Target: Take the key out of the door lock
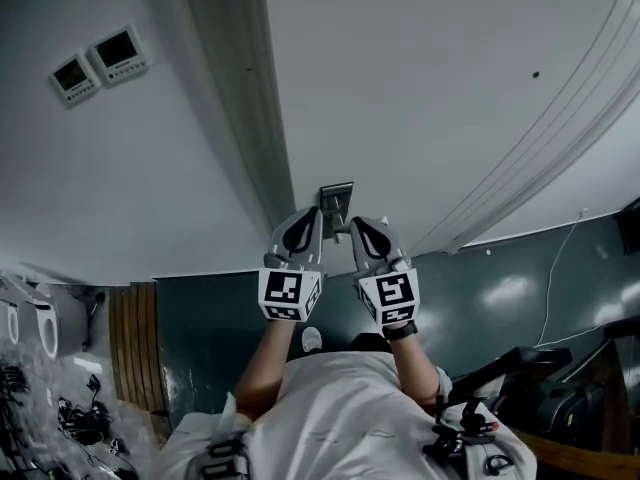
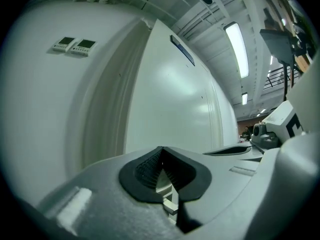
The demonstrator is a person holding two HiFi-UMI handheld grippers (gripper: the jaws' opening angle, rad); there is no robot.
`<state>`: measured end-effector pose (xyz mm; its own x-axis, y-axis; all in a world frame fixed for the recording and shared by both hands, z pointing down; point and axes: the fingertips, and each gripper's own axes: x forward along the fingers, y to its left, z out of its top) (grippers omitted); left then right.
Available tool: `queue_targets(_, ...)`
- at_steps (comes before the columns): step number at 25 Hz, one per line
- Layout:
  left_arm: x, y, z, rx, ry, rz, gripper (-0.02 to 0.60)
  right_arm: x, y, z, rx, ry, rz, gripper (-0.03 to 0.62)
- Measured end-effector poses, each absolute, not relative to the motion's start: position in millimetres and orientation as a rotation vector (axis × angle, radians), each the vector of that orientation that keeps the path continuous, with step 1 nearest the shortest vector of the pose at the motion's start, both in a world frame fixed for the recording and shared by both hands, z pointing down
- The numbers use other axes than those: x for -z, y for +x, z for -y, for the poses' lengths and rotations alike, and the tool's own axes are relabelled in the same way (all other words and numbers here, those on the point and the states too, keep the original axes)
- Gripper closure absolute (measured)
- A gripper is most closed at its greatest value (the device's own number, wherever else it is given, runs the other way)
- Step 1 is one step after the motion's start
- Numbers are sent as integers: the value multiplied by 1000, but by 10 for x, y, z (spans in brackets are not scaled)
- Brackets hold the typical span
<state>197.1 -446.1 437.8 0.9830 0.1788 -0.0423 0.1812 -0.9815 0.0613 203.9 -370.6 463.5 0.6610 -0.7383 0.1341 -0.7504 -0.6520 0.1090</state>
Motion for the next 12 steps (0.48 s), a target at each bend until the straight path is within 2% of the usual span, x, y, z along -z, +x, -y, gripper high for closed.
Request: queue_targets(12, -4553, 2215, 4509, -33, 3052, -231, 581, -4989, 2028, 3734, -278, 2687, 1344, 589)
